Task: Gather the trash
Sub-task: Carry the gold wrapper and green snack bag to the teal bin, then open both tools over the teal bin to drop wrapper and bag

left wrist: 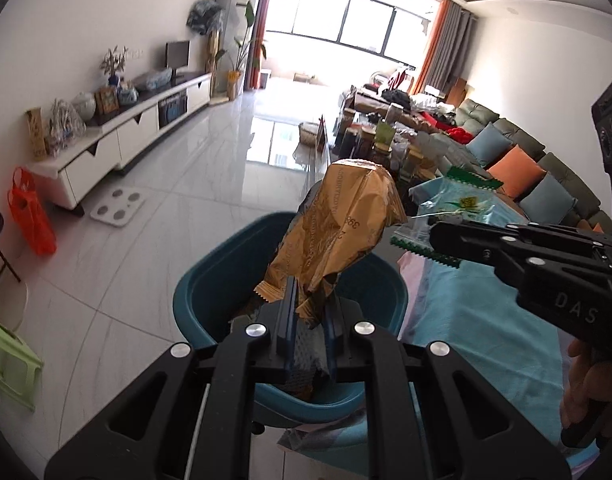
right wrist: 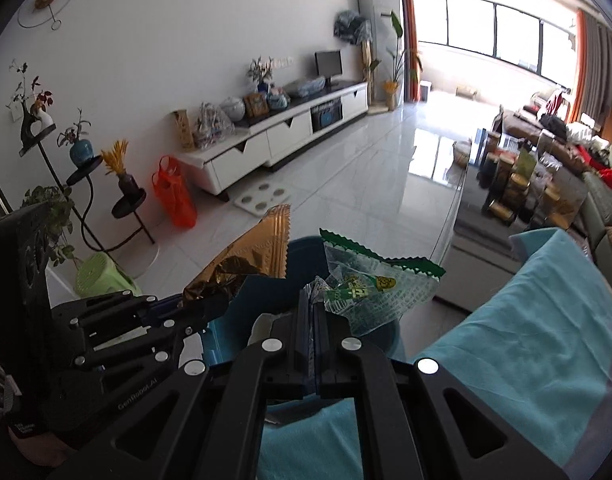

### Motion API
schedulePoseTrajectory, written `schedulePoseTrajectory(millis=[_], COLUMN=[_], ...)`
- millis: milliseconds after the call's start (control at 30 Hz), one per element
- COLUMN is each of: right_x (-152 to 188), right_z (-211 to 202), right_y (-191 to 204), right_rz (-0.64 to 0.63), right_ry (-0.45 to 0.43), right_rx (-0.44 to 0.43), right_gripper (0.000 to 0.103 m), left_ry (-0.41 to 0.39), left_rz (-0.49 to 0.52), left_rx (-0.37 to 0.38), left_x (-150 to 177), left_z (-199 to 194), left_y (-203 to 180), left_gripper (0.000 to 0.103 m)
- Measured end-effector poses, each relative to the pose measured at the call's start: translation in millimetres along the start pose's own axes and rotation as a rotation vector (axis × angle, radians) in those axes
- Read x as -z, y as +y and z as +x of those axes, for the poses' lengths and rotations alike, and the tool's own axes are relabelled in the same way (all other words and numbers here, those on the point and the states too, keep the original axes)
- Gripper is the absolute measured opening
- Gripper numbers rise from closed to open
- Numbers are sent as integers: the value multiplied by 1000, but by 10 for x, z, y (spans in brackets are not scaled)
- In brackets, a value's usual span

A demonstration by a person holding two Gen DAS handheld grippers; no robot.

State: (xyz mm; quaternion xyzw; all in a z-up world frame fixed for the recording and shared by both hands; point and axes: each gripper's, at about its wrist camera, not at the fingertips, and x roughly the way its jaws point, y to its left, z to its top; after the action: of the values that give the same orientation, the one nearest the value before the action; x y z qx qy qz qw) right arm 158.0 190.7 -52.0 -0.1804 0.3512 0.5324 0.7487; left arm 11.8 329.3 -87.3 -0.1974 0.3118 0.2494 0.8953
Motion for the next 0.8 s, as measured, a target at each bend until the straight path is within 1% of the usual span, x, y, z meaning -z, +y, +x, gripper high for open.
schedulePoseTrajectory(millis=[67, 233, 400, 533, 600, 633, 733, 800], right_x=[-24, -53, -62, -75, -74, -72, -83, -104], right_z=[151, 439, 603, 732, 744, 735, 691, 657], right_y=[31, 82, 90, 90, 93, 86, 70, 64], right_rz=[-4, -12, -12, -13, -16, -16, -11, -9], right_ry=[40, 129, 185, 227, 227, 226, 213, 205], right_rx=[-5, -2, -1, -11, -6, -5, -9, -11], right_gripper=[1, 1, 2, 9, 12, 15, 31, 34], left_ry=[34, 79, 107, 115, 117, 117, 110, 103], left_rz=[-21, -54, -65, -76, -80, -81, -79, -75], left_rx=[3, -18, -32, -43, -48, -50, -56, -60], left_x=[18, 37, 36, 29, 22, 25, 29, 12], left_z=[169, 461, 651, 753, 781, 778, 770, 752], left_y=[33, 86, 14, 22, 27, 24, 4, -5], left_gripper=[12, 13, 14, 14, 14, 16, 21, 22])
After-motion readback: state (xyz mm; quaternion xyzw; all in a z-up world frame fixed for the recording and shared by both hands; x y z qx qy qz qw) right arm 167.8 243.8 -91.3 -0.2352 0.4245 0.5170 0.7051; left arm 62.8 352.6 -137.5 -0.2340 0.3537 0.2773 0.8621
